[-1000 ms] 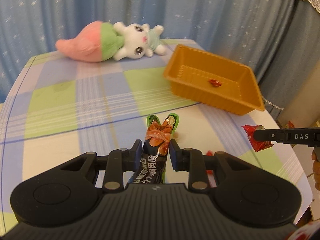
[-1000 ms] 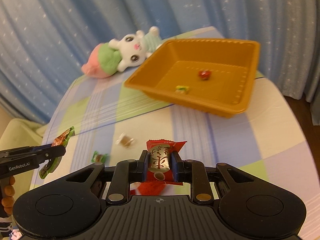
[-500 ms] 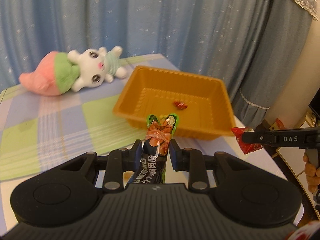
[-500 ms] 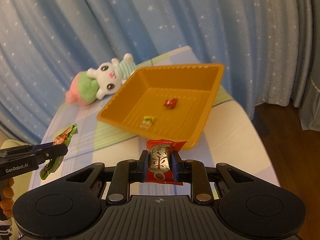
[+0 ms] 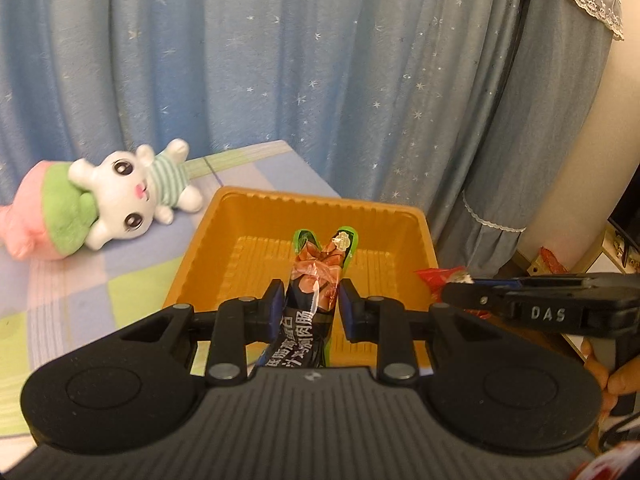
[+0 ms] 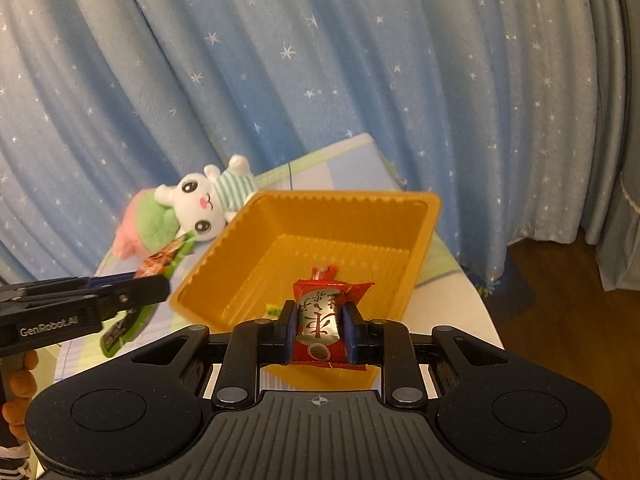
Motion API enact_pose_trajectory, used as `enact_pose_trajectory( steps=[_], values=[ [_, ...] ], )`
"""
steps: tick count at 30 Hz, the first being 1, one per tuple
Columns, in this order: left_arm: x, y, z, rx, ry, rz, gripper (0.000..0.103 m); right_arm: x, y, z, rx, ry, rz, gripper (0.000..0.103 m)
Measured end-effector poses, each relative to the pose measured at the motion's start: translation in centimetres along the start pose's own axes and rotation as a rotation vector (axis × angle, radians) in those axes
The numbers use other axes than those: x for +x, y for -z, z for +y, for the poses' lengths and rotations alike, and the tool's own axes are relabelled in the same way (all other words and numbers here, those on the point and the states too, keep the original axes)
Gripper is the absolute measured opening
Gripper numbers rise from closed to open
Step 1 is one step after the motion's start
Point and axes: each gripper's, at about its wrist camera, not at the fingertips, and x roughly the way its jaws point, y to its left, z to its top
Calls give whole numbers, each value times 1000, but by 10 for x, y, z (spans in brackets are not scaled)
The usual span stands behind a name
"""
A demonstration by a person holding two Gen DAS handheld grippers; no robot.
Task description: Organize snacks
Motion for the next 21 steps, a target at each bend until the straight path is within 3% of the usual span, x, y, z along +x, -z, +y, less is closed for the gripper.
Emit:
enact_pose_trajectory(
  steps=[8,21],
  values=[
    [47,-19,-13,-15,-1,38,26,33,-17,-6,-26,28,8,24],
    [112,-22,-17,-90,2,127,26,66,-19,-25,-40,52,47,24]
  ],
)
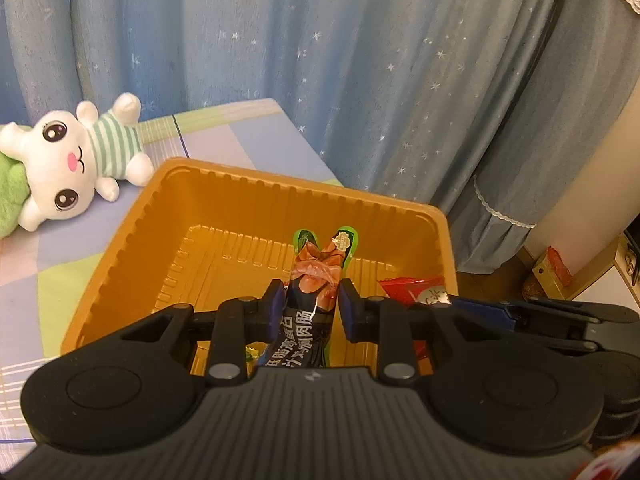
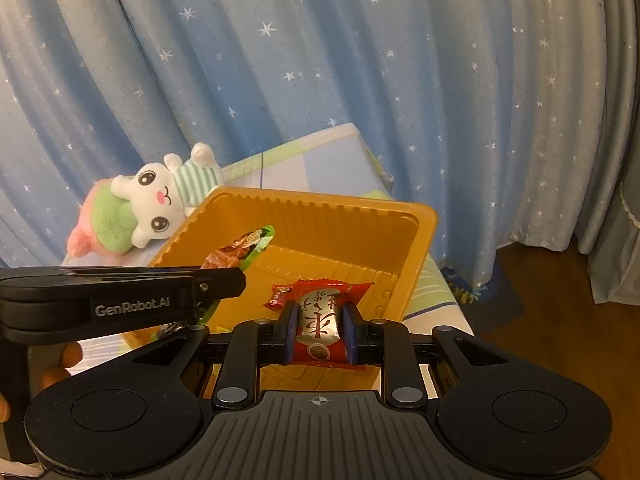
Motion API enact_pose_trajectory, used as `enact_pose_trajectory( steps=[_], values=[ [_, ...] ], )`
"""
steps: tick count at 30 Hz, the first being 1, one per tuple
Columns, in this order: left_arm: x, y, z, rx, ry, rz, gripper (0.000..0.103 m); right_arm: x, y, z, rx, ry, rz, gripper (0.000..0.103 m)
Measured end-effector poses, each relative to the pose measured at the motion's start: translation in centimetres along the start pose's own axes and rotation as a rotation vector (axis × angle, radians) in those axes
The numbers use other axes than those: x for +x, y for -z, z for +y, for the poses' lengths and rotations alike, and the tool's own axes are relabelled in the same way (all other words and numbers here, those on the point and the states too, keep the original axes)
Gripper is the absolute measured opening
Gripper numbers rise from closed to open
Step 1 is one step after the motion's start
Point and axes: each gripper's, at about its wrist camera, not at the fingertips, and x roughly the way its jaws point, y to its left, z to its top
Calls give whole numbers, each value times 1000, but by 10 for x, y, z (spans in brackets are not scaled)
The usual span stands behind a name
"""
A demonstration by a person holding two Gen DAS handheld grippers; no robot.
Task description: Organize snacks
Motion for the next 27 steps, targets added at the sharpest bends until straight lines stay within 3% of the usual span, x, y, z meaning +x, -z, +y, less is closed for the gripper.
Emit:
enact_pose_trajectory(
  steps=[14,17,19,27],
  values=[
    [21,-4,7,-47,-14,25,27,9,-6,-4,11,-10,5,24],
    [18,-4,9,-51,-10,18,28,8,-6,-4,14,-15,2,24],
    [15,-5,10,-47,-13,12,33,7,-6,-5,19,-16,1,24],
    [0,-7,14,-42,-31,-8,35,9,-12,-2,27,-25,3,24]
  ],
)
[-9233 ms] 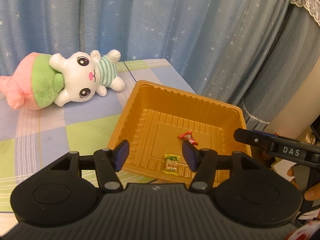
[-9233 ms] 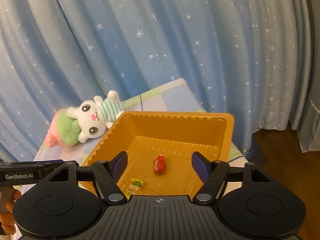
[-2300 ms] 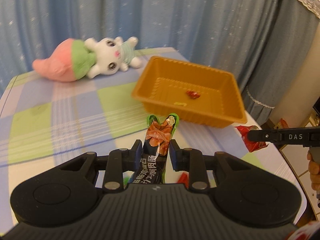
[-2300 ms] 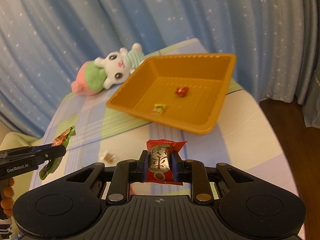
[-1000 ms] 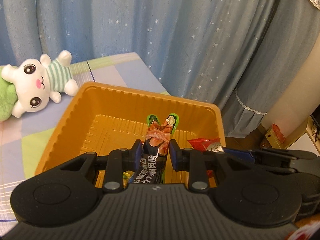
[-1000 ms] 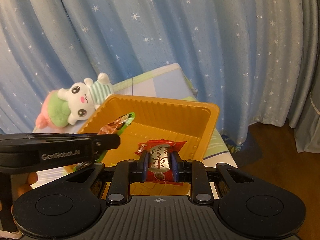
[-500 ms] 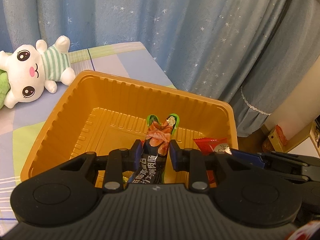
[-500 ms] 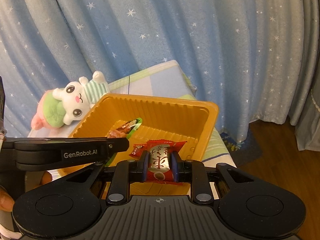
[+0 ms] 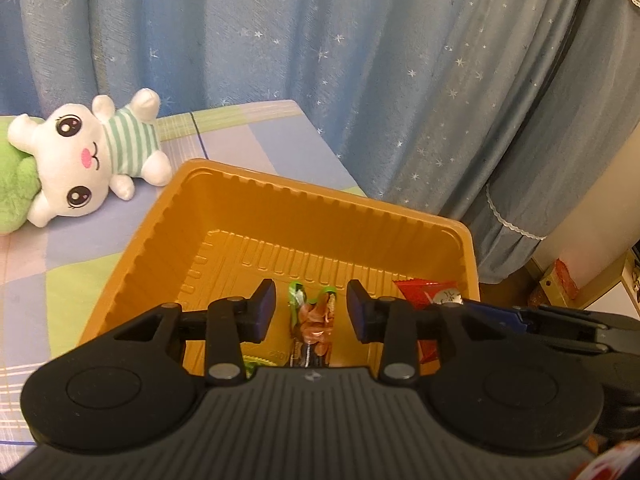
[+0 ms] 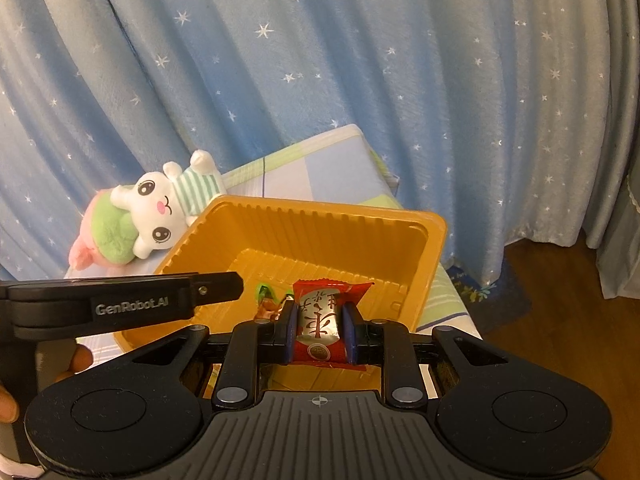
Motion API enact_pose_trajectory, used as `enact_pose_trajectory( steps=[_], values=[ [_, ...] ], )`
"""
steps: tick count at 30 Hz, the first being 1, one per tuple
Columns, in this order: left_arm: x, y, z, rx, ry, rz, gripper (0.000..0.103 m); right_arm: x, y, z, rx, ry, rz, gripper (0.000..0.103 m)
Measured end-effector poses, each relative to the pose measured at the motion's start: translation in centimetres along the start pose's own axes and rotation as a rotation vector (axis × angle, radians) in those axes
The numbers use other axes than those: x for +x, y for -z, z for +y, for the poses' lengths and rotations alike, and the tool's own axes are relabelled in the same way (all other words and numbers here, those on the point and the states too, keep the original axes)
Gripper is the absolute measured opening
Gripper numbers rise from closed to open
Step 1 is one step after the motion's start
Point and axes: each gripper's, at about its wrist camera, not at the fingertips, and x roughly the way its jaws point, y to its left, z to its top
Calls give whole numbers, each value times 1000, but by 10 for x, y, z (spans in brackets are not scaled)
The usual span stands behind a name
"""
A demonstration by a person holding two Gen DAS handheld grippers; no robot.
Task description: Organize snacks
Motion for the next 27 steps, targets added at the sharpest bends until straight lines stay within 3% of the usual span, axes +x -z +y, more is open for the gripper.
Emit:
enact_pose_trajectory(
  steps=[11,16,17,18,20,22,27],
  values=[
    [-22,3,14,-28,-37,-23,42,1,-4,9,4,-13,-14,24],
    [-32,7,17,-31,-49,-29,48,-3,-6,11,5,-26,-64,27],
    [-34,7,17,-32,-51,-31,49,-3,-7,12,4,-27,-65,40],
    [-36,8,17,-32,-55,-34,50,-5,-7,12,7,-30,-70,60],
    [-42,9,16,-31,-66,-40,53,-12,-5,11,26,-40,-108,74],
    [-48,12,16,-38,-73,-45,60,-18,-5,10,33,-61,-122,74],
    [-66,19,16,-59,-70,-59,67,-33,-4,9,48,-95,-122,79]
  ],
)
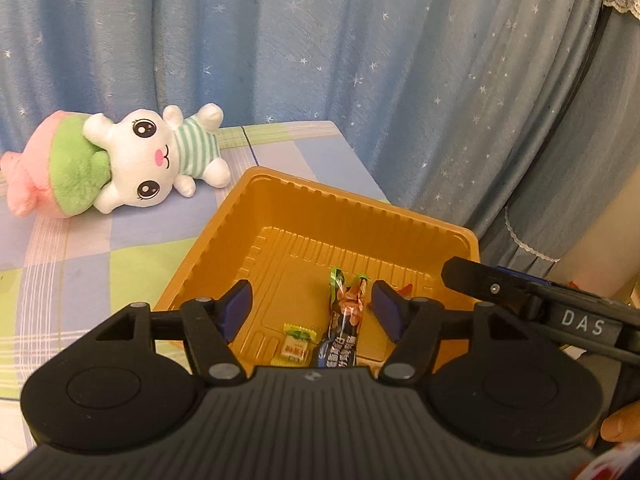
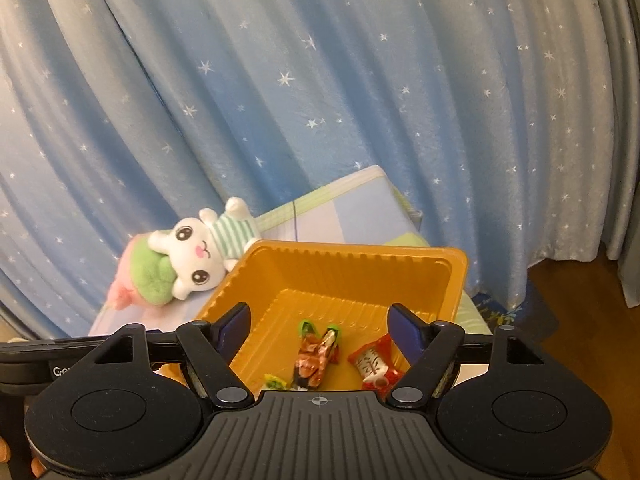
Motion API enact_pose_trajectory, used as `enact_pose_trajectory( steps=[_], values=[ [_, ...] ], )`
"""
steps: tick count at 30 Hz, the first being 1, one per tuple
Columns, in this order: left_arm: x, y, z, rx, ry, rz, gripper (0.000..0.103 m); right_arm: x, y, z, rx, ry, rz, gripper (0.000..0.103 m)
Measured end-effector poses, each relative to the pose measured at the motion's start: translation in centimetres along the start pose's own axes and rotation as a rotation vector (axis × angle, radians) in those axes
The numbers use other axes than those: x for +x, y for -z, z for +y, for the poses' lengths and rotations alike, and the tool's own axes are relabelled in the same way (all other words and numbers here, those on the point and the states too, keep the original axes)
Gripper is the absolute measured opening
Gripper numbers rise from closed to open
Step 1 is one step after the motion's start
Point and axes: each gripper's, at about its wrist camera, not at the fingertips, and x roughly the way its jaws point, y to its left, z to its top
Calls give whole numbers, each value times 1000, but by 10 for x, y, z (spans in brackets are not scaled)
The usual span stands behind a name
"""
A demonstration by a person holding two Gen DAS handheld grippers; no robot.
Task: Organize snacks
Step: 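Open the right gripper to drop the red candy into the tray, then move both open grippers back toward the remaining snacks on the table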
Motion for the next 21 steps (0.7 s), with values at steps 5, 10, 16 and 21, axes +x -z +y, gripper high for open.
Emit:
enact_pose_trajectory(
  steps=[5,10,16,21],
  values=[
    [-20,9,-4,21,-7,-19,72,-20,4,1,14,-4,-17,90],
    [-42,21,-5,14,3,-35,74,-41,7,2,20,-3,-26,93],
    [-67,37,-2,-5,3,-33,74,-67,18,6,19,-5,-30,94],
    [-87,57,7,-16,-15,-23,74,-84,33,13,-3,-8,-15,94]
  ],
)
